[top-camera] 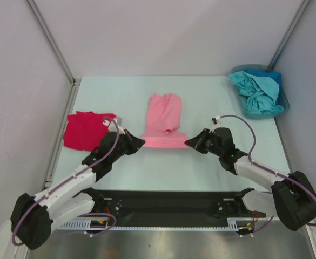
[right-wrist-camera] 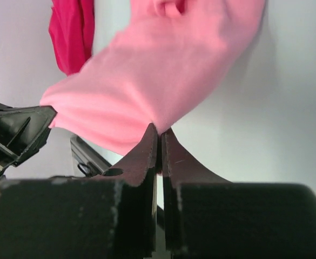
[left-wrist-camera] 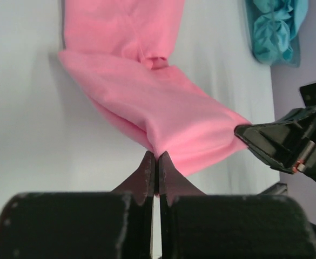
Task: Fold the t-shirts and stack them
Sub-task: Fold the tshirt
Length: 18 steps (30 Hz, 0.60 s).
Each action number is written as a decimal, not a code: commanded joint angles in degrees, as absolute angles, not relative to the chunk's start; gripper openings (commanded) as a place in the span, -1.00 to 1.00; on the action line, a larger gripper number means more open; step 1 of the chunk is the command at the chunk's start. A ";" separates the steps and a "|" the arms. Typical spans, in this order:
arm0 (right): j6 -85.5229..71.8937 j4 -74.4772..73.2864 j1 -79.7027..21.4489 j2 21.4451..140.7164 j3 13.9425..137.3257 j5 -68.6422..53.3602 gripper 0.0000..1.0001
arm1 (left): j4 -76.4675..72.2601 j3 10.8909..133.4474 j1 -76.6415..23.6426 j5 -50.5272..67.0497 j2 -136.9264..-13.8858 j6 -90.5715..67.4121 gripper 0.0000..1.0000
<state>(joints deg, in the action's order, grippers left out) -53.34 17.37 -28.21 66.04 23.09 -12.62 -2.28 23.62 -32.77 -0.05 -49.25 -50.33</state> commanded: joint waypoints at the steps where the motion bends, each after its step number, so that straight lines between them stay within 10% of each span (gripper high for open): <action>1: -49.66 16.44 -25.58 68.37 29.17 -8.70 -1.00 | -3.50 31.27 -32.34 -5.80 -55.44 -45.53 -0.99; 18: -46.05 11.43 -14.77 98.24 70.12 -16.52 -1.00 | -5.72 68.60 -21.19 -0.44 -92.88 -37.01 -0.99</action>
<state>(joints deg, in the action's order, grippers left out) -47.11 12.19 -16.84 94.43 64.25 -15.38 -5.45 60.05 -23.62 -1.74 -88.27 -40.64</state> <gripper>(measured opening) 0.030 0.019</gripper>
